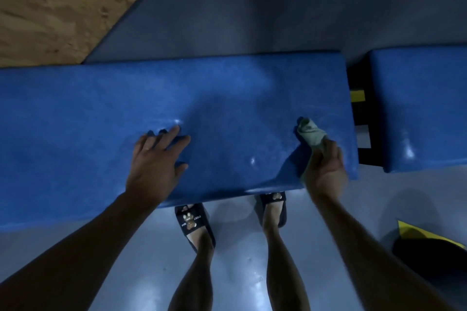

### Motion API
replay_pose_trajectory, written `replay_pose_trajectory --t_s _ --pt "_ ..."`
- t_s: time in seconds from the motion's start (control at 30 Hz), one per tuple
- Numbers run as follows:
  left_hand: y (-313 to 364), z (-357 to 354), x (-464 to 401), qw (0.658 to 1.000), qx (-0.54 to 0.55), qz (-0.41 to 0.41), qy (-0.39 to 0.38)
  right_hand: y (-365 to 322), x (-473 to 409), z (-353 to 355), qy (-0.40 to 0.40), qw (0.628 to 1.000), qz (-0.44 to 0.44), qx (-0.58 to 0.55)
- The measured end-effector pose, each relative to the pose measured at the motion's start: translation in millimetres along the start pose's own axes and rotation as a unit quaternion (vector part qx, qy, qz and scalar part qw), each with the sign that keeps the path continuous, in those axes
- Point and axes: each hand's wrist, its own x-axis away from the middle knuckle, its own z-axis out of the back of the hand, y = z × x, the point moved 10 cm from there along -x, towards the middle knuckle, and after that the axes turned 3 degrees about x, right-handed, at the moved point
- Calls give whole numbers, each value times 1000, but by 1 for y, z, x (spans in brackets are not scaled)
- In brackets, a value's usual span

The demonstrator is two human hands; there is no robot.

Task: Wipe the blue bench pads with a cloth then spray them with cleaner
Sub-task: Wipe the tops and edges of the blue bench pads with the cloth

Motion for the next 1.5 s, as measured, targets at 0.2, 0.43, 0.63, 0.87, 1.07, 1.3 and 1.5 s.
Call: replay_pose_trajectory --t_s 0.2,0.43,0.63,0.87,1.07,1.3,1.5 --pt "-2 -3 -5 1000 -9 1 -14 -134 131 -67 -78 983 162 -26" --pt "-3 -2 -4 1000 -4 6 -3 -116 58 -40 -138 874 443 142" --pt "-10 -9 -6 1000 19 12 -13 -35 -26 -2 -18 995 -73 66" --pt "-7 -2 -14 1000 2 12 -28 -203 99 -77 -105 940 323 36" --pt "-11 24 -38 999 46 14 21 -133 -19 -26 -73 890 430 131" --pt "-19 19 -59 999 16 26 -7 -78 -58 -20 21 997 -72 24" --pt "-15 18 -64 998 2 59 -22 -226 34 -76 -98 921 370 70"
